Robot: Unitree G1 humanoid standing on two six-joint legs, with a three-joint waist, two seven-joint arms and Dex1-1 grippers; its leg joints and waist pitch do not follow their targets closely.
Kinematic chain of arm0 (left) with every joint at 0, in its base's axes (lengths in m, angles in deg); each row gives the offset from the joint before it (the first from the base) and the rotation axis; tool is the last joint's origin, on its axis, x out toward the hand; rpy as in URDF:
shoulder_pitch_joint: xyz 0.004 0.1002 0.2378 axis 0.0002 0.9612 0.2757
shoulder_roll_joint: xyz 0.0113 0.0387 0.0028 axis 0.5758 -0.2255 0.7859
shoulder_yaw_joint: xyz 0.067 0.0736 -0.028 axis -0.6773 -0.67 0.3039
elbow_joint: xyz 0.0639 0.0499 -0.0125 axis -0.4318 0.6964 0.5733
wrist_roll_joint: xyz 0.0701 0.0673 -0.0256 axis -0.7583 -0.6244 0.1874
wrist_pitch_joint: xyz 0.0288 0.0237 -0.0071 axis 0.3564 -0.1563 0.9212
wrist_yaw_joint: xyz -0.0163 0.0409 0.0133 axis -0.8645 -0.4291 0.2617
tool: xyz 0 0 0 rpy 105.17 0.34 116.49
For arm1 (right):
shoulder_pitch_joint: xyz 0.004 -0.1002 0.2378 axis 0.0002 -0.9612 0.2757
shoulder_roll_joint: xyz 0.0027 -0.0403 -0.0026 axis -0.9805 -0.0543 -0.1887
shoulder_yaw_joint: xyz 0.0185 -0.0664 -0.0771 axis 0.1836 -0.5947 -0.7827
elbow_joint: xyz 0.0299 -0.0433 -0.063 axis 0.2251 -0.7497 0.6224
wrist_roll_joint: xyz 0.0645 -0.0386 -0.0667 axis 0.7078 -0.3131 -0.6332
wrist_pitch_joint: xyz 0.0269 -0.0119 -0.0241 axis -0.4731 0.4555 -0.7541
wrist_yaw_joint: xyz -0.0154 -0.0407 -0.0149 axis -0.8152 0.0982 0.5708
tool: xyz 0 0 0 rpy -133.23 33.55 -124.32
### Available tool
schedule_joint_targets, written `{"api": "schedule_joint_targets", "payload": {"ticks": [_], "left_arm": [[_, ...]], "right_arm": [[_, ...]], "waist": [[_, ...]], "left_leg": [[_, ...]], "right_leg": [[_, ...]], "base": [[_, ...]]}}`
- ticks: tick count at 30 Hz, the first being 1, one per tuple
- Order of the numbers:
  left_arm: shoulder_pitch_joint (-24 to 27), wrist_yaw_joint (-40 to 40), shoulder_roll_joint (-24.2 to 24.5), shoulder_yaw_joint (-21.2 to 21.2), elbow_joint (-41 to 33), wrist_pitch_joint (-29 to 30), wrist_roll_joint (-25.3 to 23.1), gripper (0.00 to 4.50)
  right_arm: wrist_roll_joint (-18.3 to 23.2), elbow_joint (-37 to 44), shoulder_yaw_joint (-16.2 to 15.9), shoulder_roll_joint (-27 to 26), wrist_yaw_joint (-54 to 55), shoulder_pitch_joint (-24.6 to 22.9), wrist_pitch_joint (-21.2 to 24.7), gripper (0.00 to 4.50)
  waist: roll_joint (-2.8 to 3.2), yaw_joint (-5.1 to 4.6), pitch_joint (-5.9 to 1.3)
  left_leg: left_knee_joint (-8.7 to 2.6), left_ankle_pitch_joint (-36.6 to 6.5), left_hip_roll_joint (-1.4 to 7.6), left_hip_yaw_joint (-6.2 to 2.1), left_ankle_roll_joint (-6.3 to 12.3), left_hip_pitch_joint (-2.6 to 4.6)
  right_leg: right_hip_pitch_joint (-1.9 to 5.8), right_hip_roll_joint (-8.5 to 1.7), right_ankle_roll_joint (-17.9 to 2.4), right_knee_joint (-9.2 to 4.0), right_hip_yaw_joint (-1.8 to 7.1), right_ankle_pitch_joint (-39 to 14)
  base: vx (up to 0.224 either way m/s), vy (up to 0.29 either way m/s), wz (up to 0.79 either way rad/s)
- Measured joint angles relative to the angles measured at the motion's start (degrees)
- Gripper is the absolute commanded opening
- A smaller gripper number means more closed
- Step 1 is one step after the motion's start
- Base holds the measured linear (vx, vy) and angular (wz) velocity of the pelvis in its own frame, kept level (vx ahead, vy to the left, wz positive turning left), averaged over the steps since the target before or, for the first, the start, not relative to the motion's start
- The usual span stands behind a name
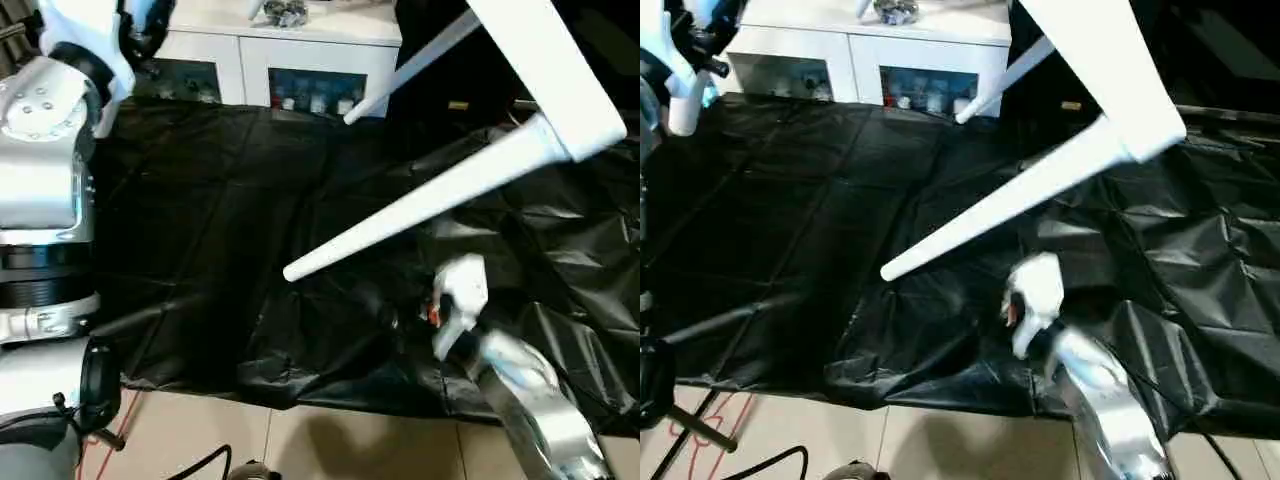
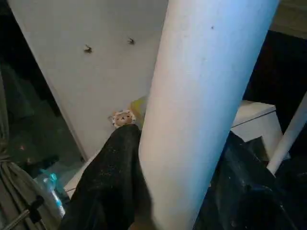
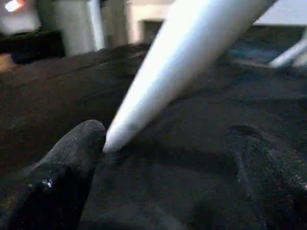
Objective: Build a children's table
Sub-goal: Flip table
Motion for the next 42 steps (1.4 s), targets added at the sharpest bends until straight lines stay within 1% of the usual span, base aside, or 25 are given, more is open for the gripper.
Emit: {"api": "schedule_joint_targets", "payload": {"ticks": [4, 6, 7, 8, 10, 13, 14, 15, 18, 19, 21, 22, 24, 25, 28, 29, 30, 33, 36, 38, 41, 42], "left_arm": [[0.2, 0.1, 0.0, 0.0, -0.3, -0.1, 0.3, 1.97], [0.3, 0.1, 0.0, 0.0, -0.5, 0.0, 0.4, 1.97], [0.3, 0.1, -0.1, -0.1, -0.6, 0.0, 0.4, 1.97], [0.4, 0.1, 0.0, 0.0, -0.8, 0.1, 0.5, 1.97], [0.6, 0.1, 0.0, 0.0, -1.3, 0.2, 0.6, 1.97], [0.9, -0.1, 0.0, -0.1, -2.1, 0.7, 0.6, 1.96], [1.2, -0.4, 0.0, -0.1, -2.7, 1.1, 0.6, 1.96], [1.5, -0.7, 0.0, -0.1, -3.1, 1.4, 0.6, 1.96], [3.1, -1.6, -0.1, 0.3, -4.5, 1.9, 0.6, 1.95], [3.4, -1.8, -0.1, 0.6, -4.6, 2.0, 0.6, 1.95], [4.9, -2.4, -0.1, 1.8, -5.2, 2.0, 0.7, 1.92], [5.6, -2.6, -0.1, 2.2, -5.5, 1.9, 0.9, 1.92], [7.4, -2.6, -0.2, 3.0, -6.3, 1.8, 1.7, 1.90], [7.9, -2.6, -0.5, 3.3, -6.3, 1.8, 1.9, 1.90], [10.9, -2.7, -0.7, 4.1, -6.7, 0.6, 2.4, 1.84], [12.2, -2.7, -0.9, 4.1, -6.9, 0.4, 2.7, 1.81], [13.2, -2.7, -1.3, 4.2, -6.8, 0.4, 2.9, 1.81], [15.4, -3.2, -2.3, 4.8, -6.8, 0.4, 3.9, 1.73], [17.2, -4.0, -2.8, 5.4, -7.2, 0.4, 4.2, 1.72], [20.2, -4.7, -3.6, 6.0, -9.7, -0.2, 4.7, 1.72], [23.1, -5.8, -4.5, 6.4, -12.1, -0.9, 5.0, 1.72], [23.6, -6.0, -4.7, 6.4, -12.4, -1.0, 5.0, 1.72]], "right_arm": [[2.1, -0.7, 1.4, -3.0, 0.5, 3.4, -0.3, 4.50], [2.6, -3.2, 1.4, -4.7, -0.7, 6.8, -1.7, 4.50], [2.6, -4.1, 1.4, -4.9, -0.8, 7.7, -1.9, 4.50], [2.5, -4.8, 1.3, -4.8, -1.3, 8.3, -2.1, 4.31], [2.2, -6.3, 1.2, -5.4, -1.1, 9.5, -2.6, 4.12], [2.1, -7.7, 1.8, -6.5, -0.9, 10.5, -2.8, 4.07], [2.6, -8.5, 2.1, -6.9, -1.1, 11.1, -2.8, 3.78], [3.1, -8.5, 2.4, -7.0, -1.4, 11.3, -2.6, 3.78], [4.6, -8.2, 3.1, -6.7, -3.0, 11.4, -1.8, 3.51], [5.2, -8.2, 3.3, -6.6, -3.4, 11.4, -1.5, 3.51], [6.3, -8.2, 3.3, -6.1, -5.0, 11.2, -0.8, 3.27], [6.6, -8.2, 3.2, -6.0, -5.5, 11.0, -0.6, 3.27], [6.9, -8.2, 3.0, -5.8, -6.3, 10.5, -0.3, 2.97], [7.0, -8.2, 3.0, -5.7, -6.6, 10.3, -0.2, 2.97], [7.0, -8.2, 3.1, -5.4, -7.3, 10.2, -0.2, 2.64], [7.0, -8.2, 3.3, -5.1, -7.5, 10.2, -0.2, 2.53], [7.0, -8.2, 3.5, -5.0, -7.6, 10.2, -0.2, 2.53], [7.0, -8.2, 4.1, -4.7, -8.1, 10.2, -0.2, 2.22], [7.0, -7.8, 4.4, -4.6, -8.1, 9.9, -0.2, 2.00], [7.0, -6.4, 4.5, -4.4, -8.2, 8.8, -0.2, 1.79], [7.0, -5.8, 4.6, -3.9, -8.5, 8.4, -0.2, 1.56], [7.0, -5.5, 4.6, -3.9, -8.6, 8.2, -0.2, 1.56]], "waist": [[-0.02, 0.00, -0.01], [-0.01, -0.14, -0.01], [0.00, -0.08, -0.01], [0.00, -0.02, -0.01], [-0.03, -0.06, -0.01], [-0.08, -0.18, 0.01], [-0.16, -0.27, 0.06], [-0.20, -0.35, 0.08], [-0.26, -0.63, 0.06], [-0.33, -0.71, 0.05], [-0.34, -0.86, 0.04], [-0.37, -0.84, 0.06], [-0.51, -0.74, 0.05], [-0.57, -0.67, 0.07], [-0.76, -0.52, 0.09], [-0.86, -0.28, 0.06], [-0.95, -0.12, 0.03], [-1.49, 0.21, 0.04], [-1.82, 0.19, 0.03], [-1.89, 0.10, 0.04], [-2.09, -0.01, 0.07], [-2.14, 0.00, 0.08]], "left_leg": [[-0.14, 0.0, 0.00, 0.00, 0.00, 0.00], [-0.16, 0.0, 0.00, 0.00, 0.00, -0.01], [-0.19, 0.0, 0.00, 0.00, 0.00, -0.01], [-0.22, 0.0, 0.00, 0.00, 0.00, -0.02], [-0.24, 0.0, 0.00, 0.00, 0.00, -0.03], [-0.25, 0.0, 0.00, 0.00, 0.00, -0.03], [-0.25, 0.0, 0.01, 0.00, 0.00, -0.02], [-0.25, 0.0, 0.01, 0.00, -0.01, -0.02], [-0.25, 0.0, 0.01, 0.00, 0.00, 0.01], [-0.25, 0.0, 0.01, 0.00, -0.01, 0.01], [-0.28, 0.0, 0.02, 0.00, -0.01, 0.02], [-0.28, 0.0, 0.02, 0.00, 0.00, 0.02], [-0.30, 0.0, 0.02, 0.00, 0.00, 0.02], [-0.30, 0.0, 0.02, 0.00, 0.00, 0.00], [-0.29, 0.0, 0.01, 0.00, 0.02, 0.00], [-0.29, 0.0, 0.01, 0.00, 0.02, -0.01], [-0.29, 0.0, 0.01, 0.00, 0.02, -0.01], [-0.29, 0.0, 0.02, -0.03, 0.01, -0.03], [-0.29, 0.0, 0.02, -0.04, 0.01, -0.05], [-0.29, -0.1, 0.02, -0.04, 0.09, -0.05], [-0.31, -0.1, 0.03, -0.04, 0.08, -0.04], [-0.31, -0.1, 0.03, -0.05, 0.07, -0.05]], "right_leg": [[0.00, 0.01, 0.0, -0.09, -0.02, 0.0], [-0.02, 0.01, 0.0, -0.09, -0.03, 0.0], [-0.02, 0.01, 0.0, -0.11, -0.04, 0.0], [-0.02, 0.01, 0.0, -0.14, -0.06, 0.0], [-0.02, 0.01, 0.0, -0.16, -0.07, 0.0], [-0.03, 0.01, 0.0, -0.16, -0.07, 0.0], [-0.03, 0.01, 0.0, -0.13, -0.07, 0.0], [-0.04, 0.01, 0.0, -0.13, -0.07, 0.0], [-0.02, 0.01, 0.0, -0.14, -0.07, 0.0], [-0.02, 0.02, 0.0, -0.14, -0.07, 0.0], [-0.02, 0.03, 0.0, -0.15, -0.07, 0.0], [-0.02, 0.04, 0.0, -0.14, -0.08, -0.1], [-0.02, 0.03, 0.0, -0.18, -0.09, -0.1], [-0.01, 0.03, 0.0, -0.18, -0.09, -0.1], [0.02, 0.03, 0.0, -0.24, -0.08, -0.1], [0.01, 0.03, 0.0, -0.26, -0.09, -0.1], [0.02, 0.03, 0.0, -0.26, -0.09, -0.1], [0.01, 0.03, 0.0, -0.25, -0.15, -0.1], [0.05, 0.03, 0.0, -0.33, -0.15, -0.1], [0.07, 0.03, 0.0, -0.38, -0.15, -0.1], [0.06, 0.04, 0.0, -0.36, -0.17, -0.1], [0.06, 0.04, 0.0, -0.35, -0.19, -0.1]], "base": [[0.000, 0.000, 0.00], [0.000, 0.000, 0.00], [0.000, 0.000, 0.00], [0.000, 0.000, 0.00], [0.000, 0.000, 0.00], [0.000, 0.000, 0.00], [0.000, 0.000, 0.00], [0.000, 0.000, 0.00], [0.000, 0.000, 0.00], [0.000, 0.000, 0.00], [0.000, 0.000, 0.00], [0.000, 0.000, 0.00], [0.000, 0.000, 0.00], [0.000, 0.000, 0.00], [0.000, 0.000, 0.00], [0.000, 0.000, 0.00], [0.000, 0.000, 0.00], [0.000, 0.000, 0.00], [0.000, 0.000, 0.00], [0.000, 0.000, 0.00], [0.000, 0.000, 0.00], [0.000, 0.000, 0.00]]}}
